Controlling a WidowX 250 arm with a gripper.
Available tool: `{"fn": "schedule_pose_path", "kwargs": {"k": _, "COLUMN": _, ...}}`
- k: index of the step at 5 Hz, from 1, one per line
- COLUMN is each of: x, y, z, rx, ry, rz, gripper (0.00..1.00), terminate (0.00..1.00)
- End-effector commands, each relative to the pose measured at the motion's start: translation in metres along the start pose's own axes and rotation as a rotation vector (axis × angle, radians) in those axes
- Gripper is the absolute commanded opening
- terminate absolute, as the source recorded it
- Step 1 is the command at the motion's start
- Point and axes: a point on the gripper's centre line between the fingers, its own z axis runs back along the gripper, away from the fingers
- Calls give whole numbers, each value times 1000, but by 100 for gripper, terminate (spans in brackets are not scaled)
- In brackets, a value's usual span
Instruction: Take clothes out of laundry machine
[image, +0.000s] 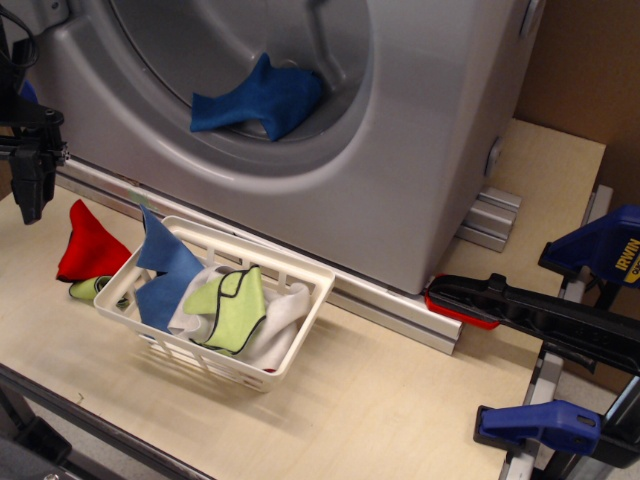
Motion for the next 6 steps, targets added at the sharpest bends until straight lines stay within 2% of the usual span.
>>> {"fn": "schedule_pose_path", "kwargs": {"k": 1, "x": 0, "y": 0, "z": 0, "rx": 0, "ry": 0, "rz": 0, "gripper": 100, "terminate": 0}}
{"fn": "schedule_pose_path", "kwargs": {"k": 2, "x": 28, "y": 3, "z": -24, "rx": 101, "ry": -38, "rz": 24, "gripper": 100, "terminate": 0}}
{"fn": "schedule_pose_path", "kwargs": {"k": 3, "x": 74, "y": -18, "z": -5, "rx": 121, "ry": -126, "rz": -42, "gripper": 100, "terminate": 0}}
{"fn": "schedule_pose_path", "kwargs": {"k": 4, "x": 114, "y": -39, "z": 21, "rx": 83, "ry": -266, "rz": -129, "gripper": 100, "terminate": 0}}
{"fn": "schedule_pose_path", "kwargs": {"k": 5, "x": 129, "y": -48, "z": 46, "rx": 24, "ry": -380, "rz": -199, "gripper": 100, "terminate": 0}}
{"fn": "schedule_pose_path", "kwargs": {"k": 6, "x": 135, "y": -59, "z": 51, "rx": -57, "ry": -449, "rz": -275, "gripper": 100, "terminate": 0}}
